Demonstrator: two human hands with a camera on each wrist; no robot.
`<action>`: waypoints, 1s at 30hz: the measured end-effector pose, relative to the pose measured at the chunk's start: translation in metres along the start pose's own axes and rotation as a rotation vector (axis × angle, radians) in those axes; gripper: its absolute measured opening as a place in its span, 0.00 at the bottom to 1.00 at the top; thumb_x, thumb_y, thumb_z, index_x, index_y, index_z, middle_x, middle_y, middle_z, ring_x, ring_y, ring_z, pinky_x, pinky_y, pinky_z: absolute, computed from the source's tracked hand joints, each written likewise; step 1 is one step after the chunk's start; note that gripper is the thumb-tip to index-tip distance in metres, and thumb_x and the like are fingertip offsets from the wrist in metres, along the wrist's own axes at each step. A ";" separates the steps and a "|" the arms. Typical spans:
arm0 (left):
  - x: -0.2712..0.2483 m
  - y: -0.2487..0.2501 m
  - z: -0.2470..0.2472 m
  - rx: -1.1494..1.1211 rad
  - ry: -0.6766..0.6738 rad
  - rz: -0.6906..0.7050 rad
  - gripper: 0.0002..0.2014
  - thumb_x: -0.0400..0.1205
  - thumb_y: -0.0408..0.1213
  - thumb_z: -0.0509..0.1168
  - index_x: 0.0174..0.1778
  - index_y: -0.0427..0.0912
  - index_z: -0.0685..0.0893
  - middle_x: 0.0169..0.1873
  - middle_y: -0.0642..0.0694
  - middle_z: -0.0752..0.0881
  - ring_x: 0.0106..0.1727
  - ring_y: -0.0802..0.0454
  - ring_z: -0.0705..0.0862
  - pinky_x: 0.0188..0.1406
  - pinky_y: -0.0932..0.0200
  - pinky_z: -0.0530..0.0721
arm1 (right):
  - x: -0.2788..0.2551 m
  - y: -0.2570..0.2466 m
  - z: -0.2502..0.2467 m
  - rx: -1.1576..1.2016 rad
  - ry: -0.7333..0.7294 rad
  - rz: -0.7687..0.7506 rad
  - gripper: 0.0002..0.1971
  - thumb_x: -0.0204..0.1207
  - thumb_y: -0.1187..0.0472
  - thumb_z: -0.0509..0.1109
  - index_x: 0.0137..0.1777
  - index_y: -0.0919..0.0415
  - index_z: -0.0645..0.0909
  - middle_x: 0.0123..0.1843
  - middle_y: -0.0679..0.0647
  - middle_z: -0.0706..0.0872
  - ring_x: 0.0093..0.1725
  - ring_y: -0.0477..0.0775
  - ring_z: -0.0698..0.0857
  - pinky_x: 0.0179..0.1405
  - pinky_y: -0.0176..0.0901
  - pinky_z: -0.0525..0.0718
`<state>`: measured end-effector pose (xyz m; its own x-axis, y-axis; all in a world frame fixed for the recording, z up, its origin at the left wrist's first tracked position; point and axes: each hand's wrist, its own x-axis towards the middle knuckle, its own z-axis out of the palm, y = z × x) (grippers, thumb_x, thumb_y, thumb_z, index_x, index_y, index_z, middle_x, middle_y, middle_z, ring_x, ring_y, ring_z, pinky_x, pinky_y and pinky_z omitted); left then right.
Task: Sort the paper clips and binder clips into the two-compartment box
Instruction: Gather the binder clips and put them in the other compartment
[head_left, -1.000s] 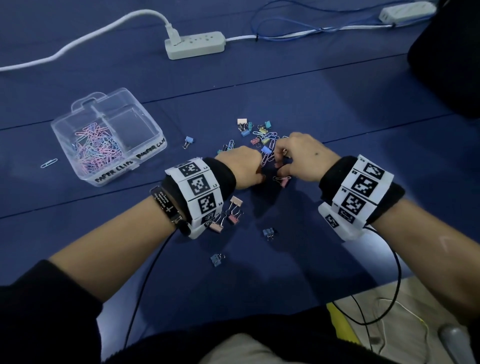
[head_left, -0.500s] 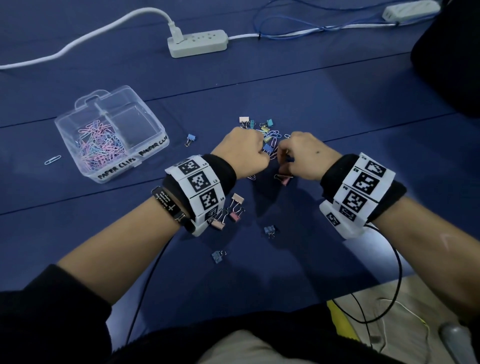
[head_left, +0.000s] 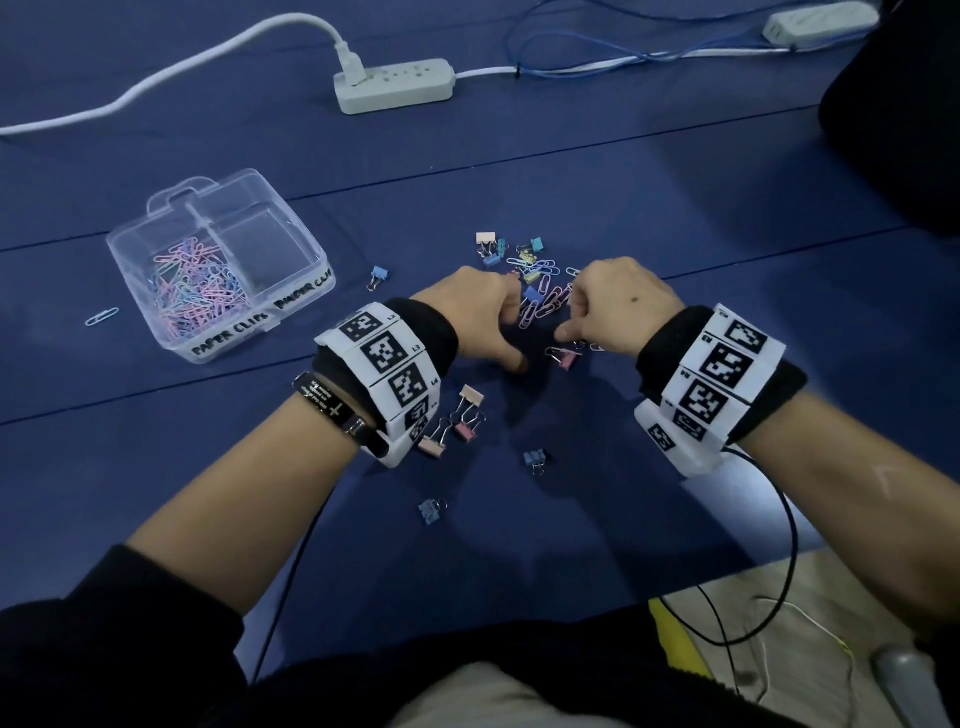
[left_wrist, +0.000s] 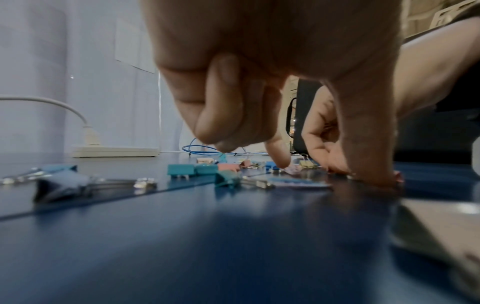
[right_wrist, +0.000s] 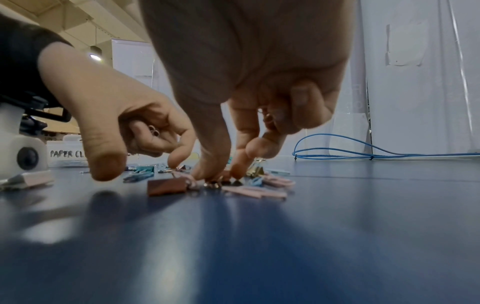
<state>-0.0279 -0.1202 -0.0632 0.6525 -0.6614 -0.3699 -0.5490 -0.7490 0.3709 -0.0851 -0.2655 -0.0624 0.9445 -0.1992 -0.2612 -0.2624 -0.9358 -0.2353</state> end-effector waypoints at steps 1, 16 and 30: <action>0.000 -0.002 -0.001 -0.005 -0.012 -0.005 0.19 0.67 0.46 0.78 0.44 0.45 0.75 0.29 0.56 0.71 0.39 0.51 0.74 0.26 0.66 0.67 | 0.000 0.000 0.000 0.007 -0.011 0.002 0.15 0.69 0.53 0.75 0.42 0.66 0.82 0.41 0.59 0.81 0.46 0.59 0.78 0.43 0.44 0.74; 0.007 -0.010 0.004 0.072 -0.039 -0.022 0.08 0.80 0.39 0.65 0.39 0.39 0.84 0.37 0.44 0.81 0.42 0.47 0.78 0.41 0.58 0.74 | -0.001 -0.003 -0.005 0.214 0.244 0.077 0.11 0.75 0.61 0.63 0.54 0.66 0.76 0.53 0.64 0.85 0.52 0.67 0.82 0.48 0.48 0.78; -0.001 0.003 0.001 -0.257 0.282 0.007 0.04 0.84 0.31 0.51 0.44 0.38 0.64 0.36 0.41 0.76 0.36 0.44 0.72 0.37 0.56 0.69 | 0.009 0.022 -0.018 0.023 0.078 0.101 0.05 0.74 0.60 0.69 0.49 0.58 0.78 0.56 0.61 0.84 0.55 0.64 0.81 0.47 0.44 0.73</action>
<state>-0.0308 -0.1215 -0.0629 0.7870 -0.6030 -0.1303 -0.4285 -0.6862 0.5878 -0.0791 -0.2933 -0.0527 0.9254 -0.3149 -0.2112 -0.3605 -0.9032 -0.2329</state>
